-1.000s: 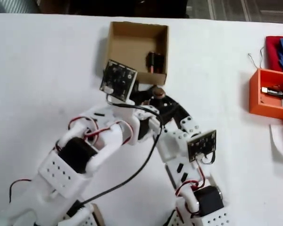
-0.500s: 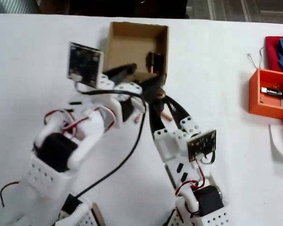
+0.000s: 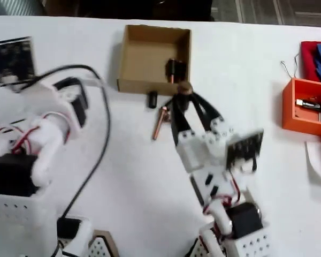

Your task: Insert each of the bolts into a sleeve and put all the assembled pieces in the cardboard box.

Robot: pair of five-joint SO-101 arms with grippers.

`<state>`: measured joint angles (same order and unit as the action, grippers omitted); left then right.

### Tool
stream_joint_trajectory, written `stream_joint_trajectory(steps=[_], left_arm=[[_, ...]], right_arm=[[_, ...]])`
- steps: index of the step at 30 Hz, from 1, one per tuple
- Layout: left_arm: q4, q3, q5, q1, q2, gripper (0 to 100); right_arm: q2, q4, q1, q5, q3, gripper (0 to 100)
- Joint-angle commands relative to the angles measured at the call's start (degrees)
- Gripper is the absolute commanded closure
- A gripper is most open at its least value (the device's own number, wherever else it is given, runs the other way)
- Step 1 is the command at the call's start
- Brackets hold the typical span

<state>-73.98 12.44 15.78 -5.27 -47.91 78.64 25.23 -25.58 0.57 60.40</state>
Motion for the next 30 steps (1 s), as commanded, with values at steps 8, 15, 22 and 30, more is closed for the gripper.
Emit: stream_joint_trajectory(steps=[8,15,22,30], left_arm=[[-6.24,-1.89,-1.05,-10.2,-0.26,98],[-5.54,-1.63,-16.53,-10.9,0.18,97],[-5.1,3.65,-17.58,-10.9,0.26,97],[-0.18,16.13,-21.1,-13.8,-0.18,97]], right_arm=[[-40.75,33.1,3.3,-0.53,-46.24,97.5],[-48.48,23.96,7.69,1.05,-45.98,97.5],[-72.4,22.9,6.46,-2.2,-62.42,97.5],[-107.91,32.04,7.34,-2.02,-107.6,97.5]])
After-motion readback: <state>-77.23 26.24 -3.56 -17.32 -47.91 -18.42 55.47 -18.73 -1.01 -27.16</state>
